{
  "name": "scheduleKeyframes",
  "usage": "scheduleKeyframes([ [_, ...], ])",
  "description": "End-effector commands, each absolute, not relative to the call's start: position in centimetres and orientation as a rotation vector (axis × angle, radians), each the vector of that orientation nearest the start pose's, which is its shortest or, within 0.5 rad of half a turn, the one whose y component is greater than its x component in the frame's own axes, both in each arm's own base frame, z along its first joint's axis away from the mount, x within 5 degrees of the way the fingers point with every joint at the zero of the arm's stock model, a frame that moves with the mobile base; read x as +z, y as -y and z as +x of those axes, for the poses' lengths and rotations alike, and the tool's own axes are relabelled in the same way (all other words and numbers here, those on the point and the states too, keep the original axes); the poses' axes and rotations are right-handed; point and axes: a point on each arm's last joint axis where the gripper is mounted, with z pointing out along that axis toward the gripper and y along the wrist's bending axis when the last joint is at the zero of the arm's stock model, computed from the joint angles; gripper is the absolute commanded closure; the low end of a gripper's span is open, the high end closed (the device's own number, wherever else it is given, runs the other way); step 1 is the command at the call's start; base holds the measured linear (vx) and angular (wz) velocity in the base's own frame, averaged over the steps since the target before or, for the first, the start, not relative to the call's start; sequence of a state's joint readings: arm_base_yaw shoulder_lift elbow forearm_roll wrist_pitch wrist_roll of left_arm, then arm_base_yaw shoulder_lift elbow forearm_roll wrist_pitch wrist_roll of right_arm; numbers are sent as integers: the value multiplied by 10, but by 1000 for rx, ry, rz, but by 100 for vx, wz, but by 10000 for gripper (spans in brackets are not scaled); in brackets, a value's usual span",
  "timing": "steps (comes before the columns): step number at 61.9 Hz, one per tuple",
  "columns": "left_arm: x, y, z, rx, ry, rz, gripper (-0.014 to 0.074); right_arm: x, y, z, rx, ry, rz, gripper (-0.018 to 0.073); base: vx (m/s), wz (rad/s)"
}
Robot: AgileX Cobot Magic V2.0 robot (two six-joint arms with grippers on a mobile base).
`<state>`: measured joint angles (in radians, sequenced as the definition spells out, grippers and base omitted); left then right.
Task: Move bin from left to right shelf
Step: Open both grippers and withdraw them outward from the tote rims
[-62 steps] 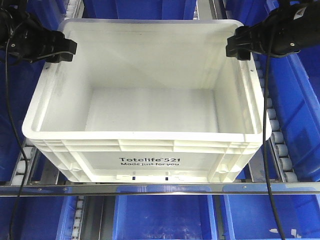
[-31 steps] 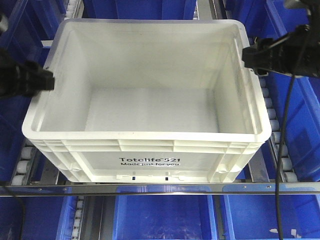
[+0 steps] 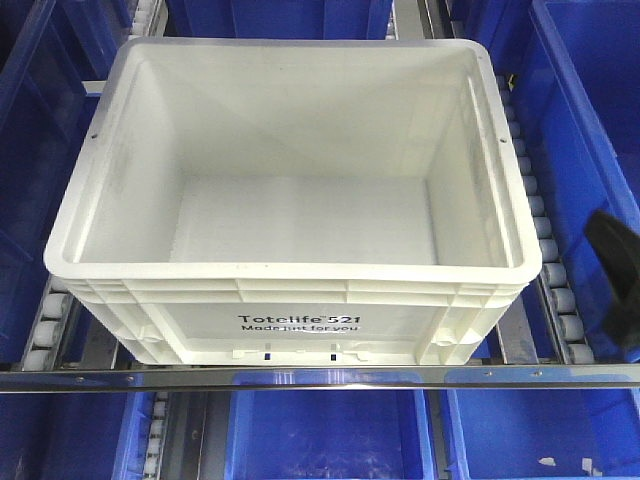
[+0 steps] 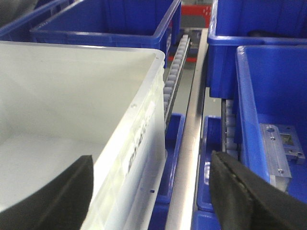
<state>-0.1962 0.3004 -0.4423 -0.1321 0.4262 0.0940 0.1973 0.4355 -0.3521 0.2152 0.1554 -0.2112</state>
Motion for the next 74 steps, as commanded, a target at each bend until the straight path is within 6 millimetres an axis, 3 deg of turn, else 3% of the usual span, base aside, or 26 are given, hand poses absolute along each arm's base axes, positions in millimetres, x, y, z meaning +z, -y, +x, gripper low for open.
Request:
scheduleKeyframes([
  [1,321,15,52,-227,-1608,171,208,290,-18,80,135,-1571,-206,71,0,0],
  [9,301,14,48,-210,-1640,185,208,277,-13,70,58,-1435,-225,71,0,0],
  [17,286,15,65,-182,-1526,156,208,266,-13,80,26,-1403,-204,71,0,0],
  [24,272,16,77,-174,-1531,145,208,262,-14,93,16,-1456,-208,71,0,0],
  [48,271,17,85,-176,-1550,137,211,259,-15,104,16,-1481,-193,83,0,0],
  [55,273,17,85,-176,-1533,134,323,259,-15,104,16,-1481,-193,231,0,0],
  [63,273,17,85,-175,-1531,133,598,259,-15,104,16,-1480,-193,577,0,0],
  [74,272,17,85,-174,-1539,136,605,259,-15,104,18,-1485,-192,569,0,0],
])
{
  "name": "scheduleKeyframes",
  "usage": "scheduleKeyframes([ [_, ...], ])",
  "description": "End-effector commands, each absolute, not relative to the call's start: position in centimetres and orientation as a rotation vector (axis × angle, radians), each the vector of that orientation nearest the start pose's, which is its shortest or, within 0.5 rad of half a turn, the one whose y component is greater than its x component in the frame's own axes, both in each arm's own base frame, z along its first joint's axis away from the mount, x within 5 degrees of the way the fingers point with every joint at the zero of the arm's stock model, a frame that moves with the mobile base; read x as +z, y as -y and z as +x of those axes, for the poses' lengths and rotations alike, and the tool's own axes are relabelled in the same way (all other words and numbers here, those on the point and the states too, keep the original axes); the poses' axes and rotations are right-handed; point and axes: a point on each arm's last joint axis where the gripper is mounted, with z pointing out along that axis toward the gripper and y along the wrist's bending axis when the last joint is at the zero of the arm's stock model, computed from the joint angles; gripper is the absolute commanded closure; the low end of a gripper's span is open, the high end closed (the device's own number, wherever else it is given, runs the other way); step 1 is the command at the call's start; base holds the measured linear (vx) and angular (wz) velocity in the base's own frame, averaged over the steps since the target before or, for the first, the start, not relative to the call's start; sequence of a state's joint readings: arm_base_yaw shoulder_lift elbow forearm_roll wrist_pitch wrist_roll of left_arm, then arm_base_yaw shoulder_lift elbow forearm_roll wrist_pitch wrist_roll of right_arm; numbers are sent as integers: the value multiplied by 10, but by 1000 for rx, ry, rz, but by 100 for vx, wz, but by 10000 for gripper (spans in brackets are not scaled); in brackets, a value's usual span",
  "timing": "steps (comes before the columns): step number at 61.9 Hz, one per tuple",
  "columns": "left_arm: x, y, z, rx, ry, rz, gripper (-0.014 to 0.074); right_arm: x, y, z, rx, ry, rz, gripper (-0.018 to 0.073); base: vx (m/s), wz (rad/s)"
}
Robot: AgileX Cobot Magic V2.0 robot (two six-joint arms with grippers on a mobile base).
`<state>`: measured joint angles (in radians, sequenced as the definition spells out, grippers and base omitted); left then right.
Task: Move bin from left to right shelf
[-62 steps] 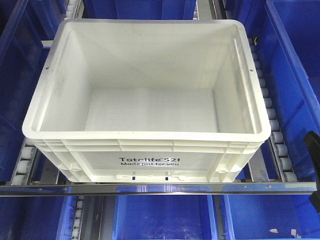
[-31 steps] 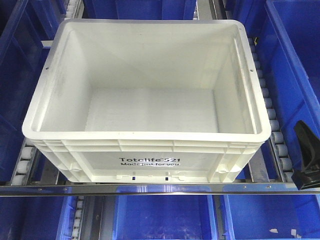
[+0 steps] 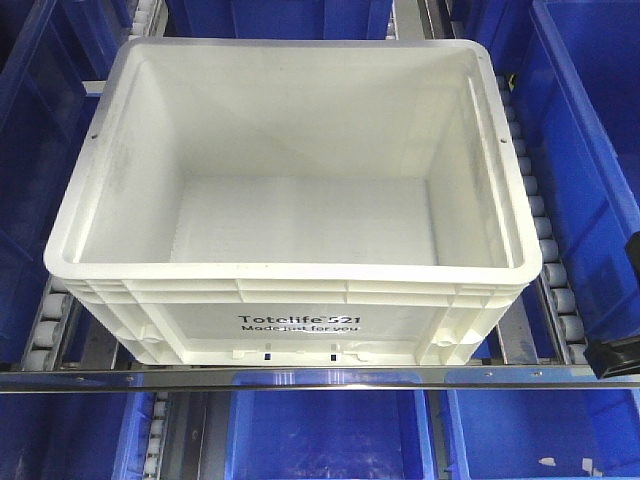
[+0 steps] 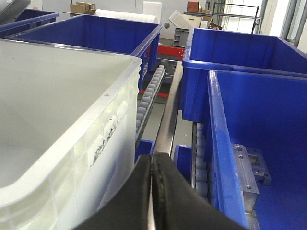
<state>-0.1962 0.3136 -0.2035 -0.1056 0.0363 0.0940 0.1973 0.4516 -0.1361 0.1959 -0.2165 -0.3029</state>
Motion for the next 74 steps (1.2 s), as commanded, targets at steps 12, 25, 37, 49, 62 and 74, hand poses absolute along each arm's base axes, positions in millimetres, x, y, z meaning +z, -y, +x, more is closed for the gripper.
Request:
scheduleKeyframes([
  [12,272,17,85,-174,-1540,137,605,259,-15,104,18,-1485,-192,569,0,0],
  [25,272,17,85,-174,-1540,137,605,259,-15,104,18,-1485,-192,569,0,0],
  [37,272,16,82,-153,-1532,159,605,259,-15,104,18,-1485,-192,569,0,0],
  [49,241,13,64,-134,-1519,184,605,259,-15,104,18,-1485,-192,569,0,0],
  [62,207,11,53,-152,-1519,171,605,258,-16,104,18,-1486,-193,569,0,0],
  [74,205,11,54,-151,-1537,173,605,258,-16,104,18,-1486,-193,569,0,0],
])
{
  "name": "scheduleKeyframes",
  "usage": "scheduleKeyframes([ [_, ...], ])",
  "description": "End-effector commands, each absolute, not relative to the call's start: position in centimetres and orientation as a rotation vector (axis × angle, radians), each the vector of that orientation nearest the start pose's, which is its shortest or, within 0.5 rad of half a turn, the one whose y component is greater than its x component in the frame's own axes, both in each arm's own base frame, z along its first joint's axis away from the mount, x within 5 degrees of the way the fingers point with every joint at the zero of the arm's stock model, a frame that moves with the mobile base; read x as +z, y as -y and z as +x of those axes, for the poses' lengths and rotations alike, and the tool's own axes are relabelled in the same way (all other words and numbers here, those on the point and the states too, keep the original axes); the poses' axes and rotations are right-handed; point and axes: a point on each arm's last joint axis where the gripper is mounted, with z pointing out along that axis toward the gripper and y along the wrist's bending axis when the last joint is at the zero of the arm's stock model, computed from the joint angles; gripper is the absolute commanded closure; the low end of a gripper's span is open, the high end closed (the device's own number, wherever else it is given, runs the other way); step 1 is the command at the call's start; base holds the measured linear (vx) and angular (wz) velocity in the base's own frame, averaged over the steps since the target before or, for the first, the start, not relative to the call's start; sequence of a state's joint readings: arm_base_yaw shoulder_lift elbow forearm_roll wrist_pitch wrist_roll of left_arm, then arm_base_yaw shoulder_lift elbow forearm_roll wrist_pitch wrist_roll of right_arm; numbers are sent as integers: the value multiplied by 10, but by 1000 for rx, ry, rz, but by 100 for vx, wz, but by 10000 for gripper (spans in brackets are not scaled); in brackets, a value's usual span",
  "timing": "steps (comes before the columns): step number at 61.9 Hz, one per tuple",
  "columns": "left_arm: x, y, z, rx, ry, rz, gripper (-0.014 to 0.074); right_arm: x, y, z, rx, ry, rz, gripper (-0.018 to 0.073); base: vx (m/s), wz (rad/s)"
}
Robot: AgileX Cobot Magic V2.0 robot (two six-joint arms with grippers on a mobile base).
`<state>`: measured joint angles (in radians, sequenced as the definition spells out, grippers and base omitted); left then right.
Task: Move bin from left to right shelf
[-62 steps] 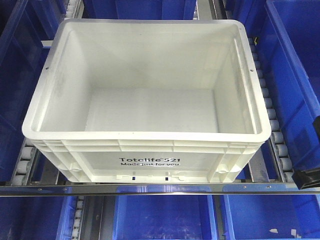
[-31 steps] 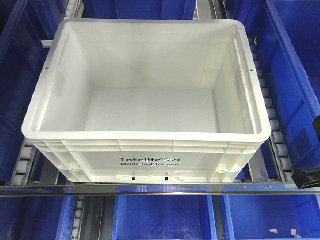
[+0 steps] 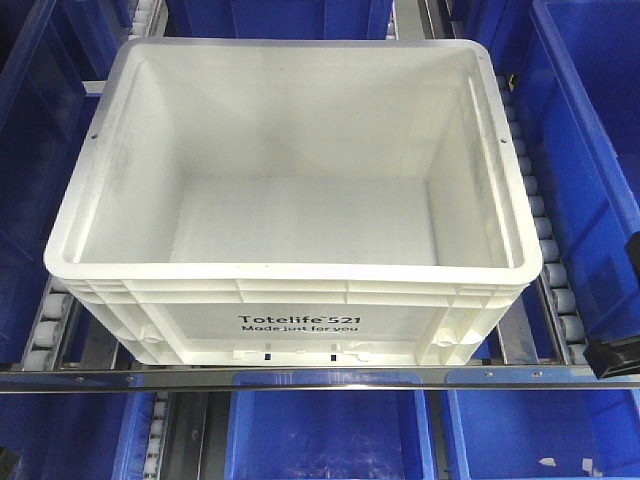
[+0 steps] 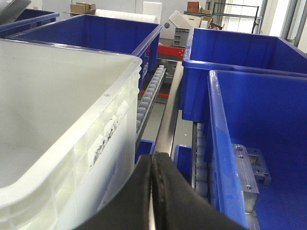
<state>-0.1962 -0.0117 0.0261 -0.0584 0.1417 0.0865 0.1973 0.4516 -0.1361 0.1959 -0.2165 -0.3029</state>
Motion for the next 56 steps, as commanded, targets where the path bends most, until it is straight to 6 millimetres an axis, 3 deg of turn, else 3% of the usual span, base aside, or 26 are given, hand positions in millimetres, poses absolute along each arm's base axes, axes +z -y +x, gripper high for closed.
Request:
scheduleKeyframes([
  [1,205,11,54,-151,-1537,173,605,258,-16,104,18,-1486,-193,569,0,0],
  [56,205,11,54,-151,-1537,173,605,258,-16,104,14,-1485,-199,569,0,0],
])
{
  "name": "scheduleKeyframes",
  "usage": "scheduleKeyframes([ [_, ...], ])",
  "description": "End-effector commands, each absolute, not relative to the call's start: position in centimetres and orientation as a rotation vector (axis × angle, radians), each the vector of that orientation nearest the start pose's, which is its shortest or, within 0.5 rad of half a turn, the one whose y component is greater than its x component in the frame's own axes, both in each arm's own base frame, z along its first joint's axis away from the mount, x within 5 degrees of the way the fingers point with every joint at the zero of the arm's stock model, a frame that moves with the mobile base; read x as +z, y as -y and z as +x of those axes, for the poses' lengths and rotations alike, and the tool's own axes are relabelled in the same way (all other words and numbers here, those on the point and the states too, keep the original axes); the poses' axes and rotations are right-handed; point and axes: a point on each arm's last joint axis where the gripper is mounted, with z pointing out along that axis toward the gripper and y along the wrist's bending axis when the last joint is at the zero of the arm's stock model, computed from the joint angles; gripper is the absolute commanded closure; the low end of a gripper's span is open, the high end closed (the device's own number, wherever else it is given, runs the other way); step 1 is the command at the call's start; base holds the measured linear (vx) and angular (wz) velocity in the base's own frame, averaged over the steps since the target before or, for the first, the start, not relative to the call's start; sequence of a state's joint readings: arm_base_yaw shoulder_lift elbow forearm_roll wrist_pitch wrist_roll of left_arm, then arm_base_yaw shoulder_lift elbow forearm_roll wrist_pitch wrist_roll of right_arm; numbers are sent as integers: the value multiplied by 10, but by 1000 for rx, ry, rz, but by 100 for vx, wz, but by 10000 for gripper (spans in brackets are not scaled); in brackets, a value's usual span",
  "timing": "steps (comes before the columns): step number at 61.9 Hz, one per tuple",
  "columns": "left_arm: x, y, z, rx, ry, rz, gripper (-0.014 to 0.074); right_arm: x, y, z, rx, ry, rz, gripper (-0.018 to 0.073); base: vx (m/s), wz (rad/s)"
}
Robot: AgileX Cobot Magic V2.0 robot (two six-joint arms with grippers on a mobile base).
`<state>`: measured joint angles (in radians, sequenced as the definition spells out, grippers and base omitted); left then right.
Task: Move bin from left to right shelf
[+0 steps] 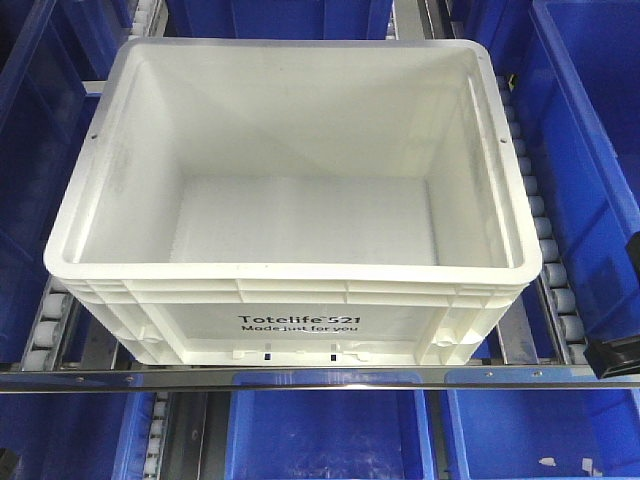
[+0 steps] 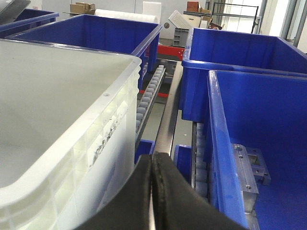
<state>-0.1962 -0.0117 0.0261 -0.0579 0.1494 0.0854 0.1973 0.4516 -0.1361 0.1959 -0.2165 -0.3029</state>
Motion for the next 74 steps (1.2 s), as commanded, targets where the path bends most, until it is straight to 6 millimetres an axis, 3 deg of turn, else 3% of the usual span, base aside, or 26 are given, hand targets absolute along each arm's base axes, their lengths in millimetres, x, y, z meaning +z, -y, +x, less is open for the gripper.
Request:
scheduleKeyframes([
  [1,205,11,54,-151,-1537,173,605,258,-16,104,15,-1487,-199,569,0,0],
  [14,205,11,54,-151,-1537,173,605,253,-18,91,40,-1486,-264,567,0,0],
  [30,205,11,54,-151,-1537,173,605,206,-12,62,135,-1450,-154,567,0,0],
  [37,205,11,54,-151,-1537,173,605,204,-11,55,141,-1440,-153,567,0,0],
  [74,205,11,54,-151,-1537,173,604,201,-11,56,143,-1481,-155,567,0,0],
])
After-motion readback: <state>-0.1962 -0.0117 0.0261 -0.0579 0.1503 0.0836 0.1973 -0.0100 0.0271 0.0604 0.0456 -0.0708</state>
